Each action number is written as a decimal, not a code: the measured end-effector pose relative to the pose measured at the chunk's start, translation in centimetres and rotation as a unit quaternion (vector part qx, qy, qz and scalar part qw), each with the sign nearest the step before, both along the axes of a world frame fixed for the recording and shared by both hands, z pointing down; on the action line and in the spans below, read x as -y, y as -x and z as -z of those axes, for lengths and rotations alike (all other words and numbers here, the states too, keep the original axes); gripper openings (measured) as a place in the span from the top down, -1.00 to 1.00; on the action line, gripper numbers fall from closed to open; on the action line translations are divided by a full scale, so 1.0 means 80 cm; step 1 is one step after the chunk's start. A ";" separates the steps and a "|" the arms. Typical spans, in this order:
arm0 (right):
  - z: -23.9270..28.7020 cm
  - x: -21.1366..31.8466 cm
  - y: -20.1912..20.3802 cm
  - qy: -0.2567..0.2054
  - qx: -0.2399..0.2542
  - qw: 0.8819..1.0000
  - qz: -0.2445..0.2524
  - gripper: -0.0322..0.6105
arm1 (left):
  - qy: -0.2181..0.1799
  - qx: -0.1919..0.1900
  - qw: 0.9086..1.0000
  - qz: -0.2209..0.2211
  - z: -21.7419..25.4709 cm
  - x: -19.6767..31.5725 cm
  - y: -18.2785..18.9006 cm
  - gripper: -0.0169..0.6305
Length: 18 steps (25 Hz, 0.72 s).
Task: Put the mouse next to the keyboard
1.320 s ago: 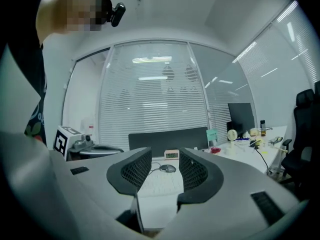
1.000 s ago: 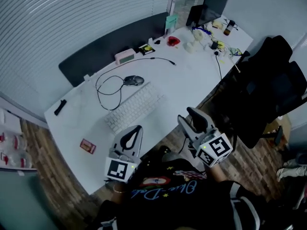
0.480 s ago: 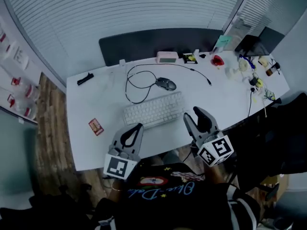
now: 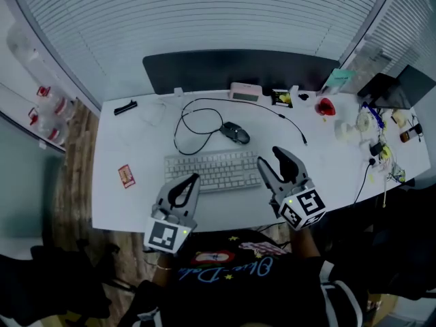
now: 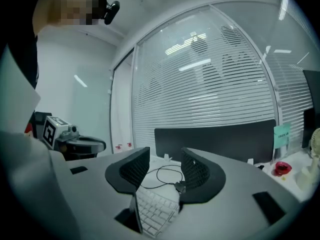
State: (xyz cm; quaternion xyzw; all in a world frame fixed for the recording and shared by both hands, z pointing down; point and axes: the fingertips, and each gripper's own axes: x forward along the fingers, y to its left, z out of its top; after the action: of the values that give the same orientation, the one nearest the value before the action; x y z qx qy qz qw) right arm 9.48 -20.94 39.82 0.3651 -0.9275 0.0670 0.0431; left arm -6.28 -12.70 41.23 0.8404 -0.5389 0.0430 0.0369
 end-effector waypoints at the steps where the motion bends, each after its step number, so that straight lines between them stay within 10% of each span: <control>1: -0.004 0.009 -0.003 0.002 -0.004 1.000 0.009 0.38 | 0.001 0.002 1.000 0.010 -0.001 0.005 -0.003 0.93; 18: -0.132 0.131 0.040 0.070 -0.092 0.982 0.147 0.22 | 0.051 0.029 0.988 0.140 -0.026 0.036 -0.015 0.93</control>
State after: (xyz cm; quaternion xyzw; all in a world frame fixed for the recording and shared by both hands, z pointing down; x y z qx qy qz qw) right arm 6.31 -31.41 50.38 0.2253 -0.9562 0.0911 0.1633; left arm -5.11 -15.59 43.31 0.7518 -0.6495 0.0891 0.0701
